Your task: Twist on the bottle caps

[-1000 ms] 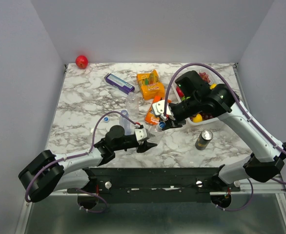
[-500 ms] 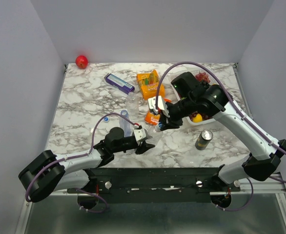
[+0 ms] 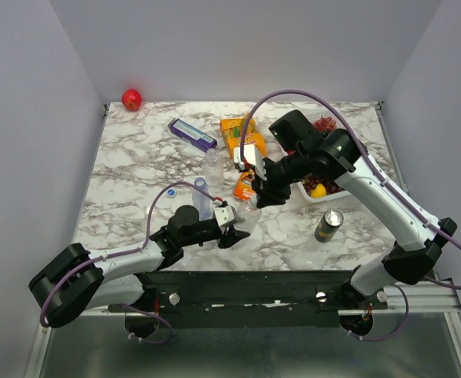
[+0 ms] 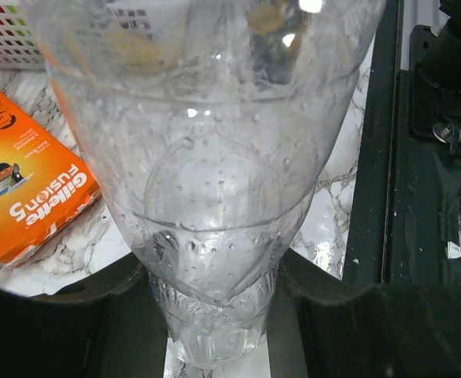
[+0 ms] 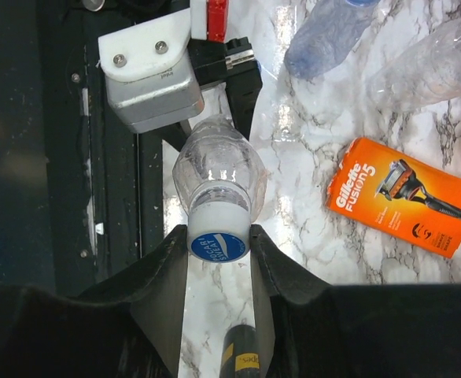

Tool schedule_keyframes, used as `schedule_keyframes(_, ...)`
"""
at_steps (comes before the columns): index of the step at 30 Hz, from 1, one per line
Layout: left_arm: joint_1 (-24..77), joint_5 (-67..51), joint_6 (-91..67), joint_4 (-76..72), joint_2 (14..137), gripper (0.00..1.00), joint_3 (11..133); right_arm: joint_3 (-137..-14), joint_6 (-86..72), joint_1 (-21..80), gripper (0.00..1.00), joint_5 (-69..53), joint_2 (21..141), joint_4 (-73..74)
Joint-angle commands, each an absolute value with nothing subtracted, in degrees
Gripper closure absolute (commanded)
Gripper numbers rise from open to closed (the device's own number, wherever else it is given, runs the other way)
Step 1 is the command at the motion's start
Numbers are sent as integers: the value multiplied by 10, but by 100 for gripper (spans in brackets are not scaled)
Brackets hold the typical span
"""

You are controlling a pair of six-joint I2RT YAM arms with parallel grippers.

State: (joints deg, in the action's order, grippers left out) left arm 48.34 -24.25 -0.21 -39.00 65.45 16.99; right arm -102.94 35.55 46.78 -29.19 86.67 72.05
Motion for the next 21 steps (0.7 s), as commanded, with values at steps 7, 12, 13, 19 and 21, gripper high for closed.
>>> schedule_keyframes(7, 479, -224, 48, -389, 634, 100, 215, -1115, 396, 515, 69, -235, 930, 874)
schedule_keyframes(12, 481, -219, 69, -356, 634, 100, 226, -1077, 443, 551, 69, -177, 918, 874)
schedule_keyframes(13, 481, -219, 70, -353, 634, 100, 226, -1074, 447, 553, 69, -173, 917, 874)
schedule_keyframes(19, 481, -198, 65, -429, 626, 100, 196, -1062, 446, 557, 68, -163, 917, 874)
schedule_keyframes(21, 482, -187, 67, -467, 625, 100, 180, -1052, 431, 558, 65, -163, 917, 874)
